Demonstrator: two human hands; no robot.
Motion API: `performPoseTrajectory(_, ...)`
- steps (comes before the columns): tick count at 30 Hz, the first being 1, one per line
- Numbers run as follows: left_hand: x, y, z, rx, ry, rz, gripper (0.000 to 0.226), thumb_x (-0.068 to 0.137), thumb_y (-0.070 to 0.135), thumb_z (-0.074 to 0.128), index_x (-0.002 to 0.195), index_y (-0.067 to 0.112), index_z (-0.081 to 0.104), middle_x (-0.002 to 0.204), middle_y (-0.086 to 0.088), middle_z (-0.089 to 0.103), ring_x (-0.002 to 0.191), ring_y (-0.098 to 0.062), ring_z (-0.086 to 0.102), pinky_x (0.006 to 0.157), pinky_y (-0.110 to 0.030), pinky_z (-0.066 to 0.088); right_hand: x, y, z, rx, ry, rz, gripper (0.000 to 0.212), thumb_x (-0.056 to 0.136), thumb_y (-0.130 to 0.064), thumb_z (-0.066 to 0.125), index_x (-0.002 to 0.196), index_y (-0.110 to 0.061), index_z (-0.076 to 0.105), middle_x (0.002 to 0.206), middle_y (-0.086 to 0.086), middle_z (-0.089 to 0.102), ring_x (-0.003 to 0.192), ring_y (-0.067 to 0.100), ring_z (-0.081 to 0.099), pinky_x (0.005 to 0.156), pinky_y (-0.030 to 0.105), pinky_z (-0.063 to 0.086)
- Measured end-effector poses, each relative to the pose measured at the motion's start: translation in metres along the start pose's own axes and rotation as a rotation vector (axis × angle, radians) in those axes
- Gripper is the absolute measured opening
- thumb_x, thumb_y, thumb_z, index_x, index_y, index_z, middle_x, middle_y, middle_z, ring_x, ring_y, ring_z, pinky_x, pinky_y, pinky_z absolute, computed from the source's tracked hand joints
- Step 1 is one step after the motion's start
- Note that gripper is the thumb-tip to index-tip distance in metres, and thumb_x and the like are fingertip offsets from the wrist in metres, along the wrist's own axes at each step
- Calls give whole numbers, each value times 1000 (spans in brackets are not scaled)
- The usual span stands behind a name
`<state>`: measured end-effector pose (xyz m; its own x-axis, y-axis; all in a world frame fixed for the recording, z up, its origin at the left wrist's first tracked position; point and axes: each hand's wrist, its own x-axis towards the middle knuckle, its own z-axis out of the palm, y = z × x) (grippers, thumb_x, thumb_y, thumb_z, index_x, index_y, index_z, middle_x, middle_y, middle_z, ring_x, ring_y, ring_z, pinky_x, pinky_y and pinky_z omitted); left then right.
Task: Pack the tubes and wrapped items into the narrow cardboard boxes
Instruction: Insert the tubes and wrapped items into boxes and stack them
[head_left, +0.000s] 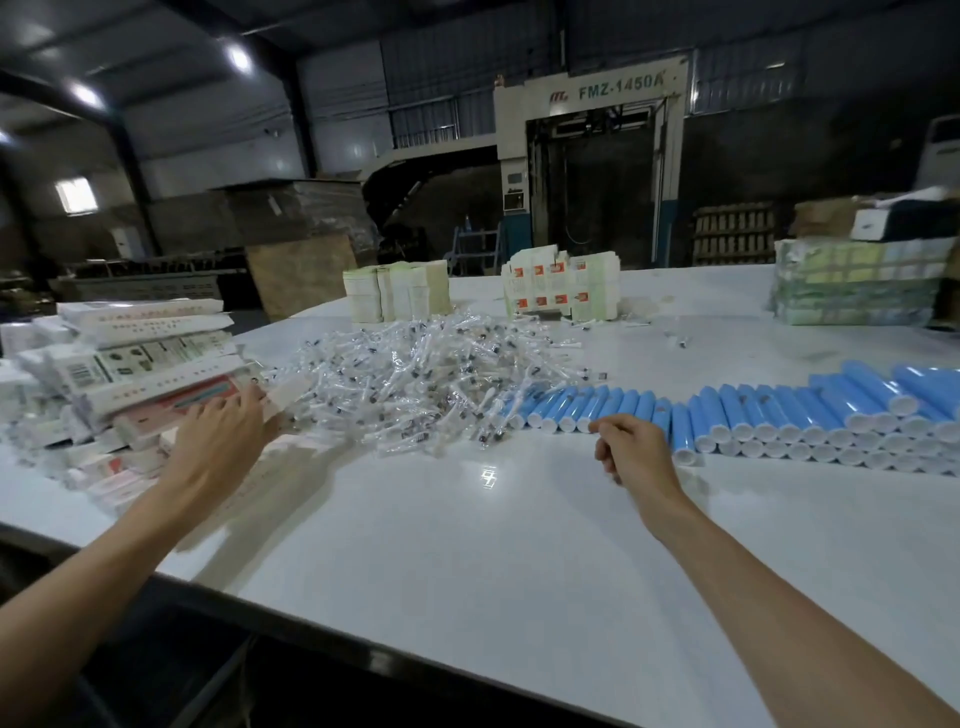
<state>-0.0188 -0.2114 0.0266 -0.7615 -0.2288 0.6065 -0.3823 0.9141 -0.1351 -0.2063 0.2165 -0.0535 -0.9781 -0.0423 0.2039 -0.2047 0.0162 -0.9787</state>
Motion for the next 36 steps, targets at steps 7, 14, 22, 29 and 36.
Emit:
performPoseTrajectory(7, 10, 75, -28, -1115, -241, -173, 35, 108, 51, 52, 119, 18, 59, 98, -4, 81, 83, -27, 79, 63, -35, 59, -1, 1, 1, -5, -9, 12, 23, 101, -14, 57, 89, -19, 76, 62, -3, 65, 49, 7, 50, 48, 23, 38)
performPoseTrajectory(14, 12, 159, -16, -1786, -553, -113, 39, 107, 38, 61, 136, 12, 66, 128, -20, 75, 114, -43, 75, 90, -53, 65, -7, -8, 1, 6, 9, 20, 23, 103, -9, 56, 91, -14, 75, 62, 0, 63, 49, 8, 49, 46, 20, 37)
performPoseTrajectory(22, 30, 264, -1, -1960, -619, -191, 45, 104, 39, 63, 132, 4, 64, 116, -21, 79, 100, -35, 80, 76, -37, 67, -10, -15, -1, -137, 52, -12, 22, 105, -10, 54, 94, -12, 73, 69, 2, 65, 59, 13, 56, 57, 29, 46)
performPoseTrajectory(29, 21, 305, 29, -2155, -715, -455, 38, 110, 36, 59, 121, 5, 78, 113, -27, 78, 83, -29, 81, 64, -35, 65, -2, -29, -31, -832, 366, -223, 17, 102, -13, 51, 113, -15, 64, 103, 0, 68, 91, 22, 61, 64, 34, 46)
performPoseTrajectory(36, 25, 300, 33, -2280, -734, -593, 29, 108, 34, 63, 117, 10, 76, 113, -23, 79, 85, -32, 82, 64, -40, 67, -10, -23, -36, -1515, 173, -168, 32, 99, -6, 52, 131, -11, 57, 132, 10, 53, 121, 30, 51, 94, 37, 45)
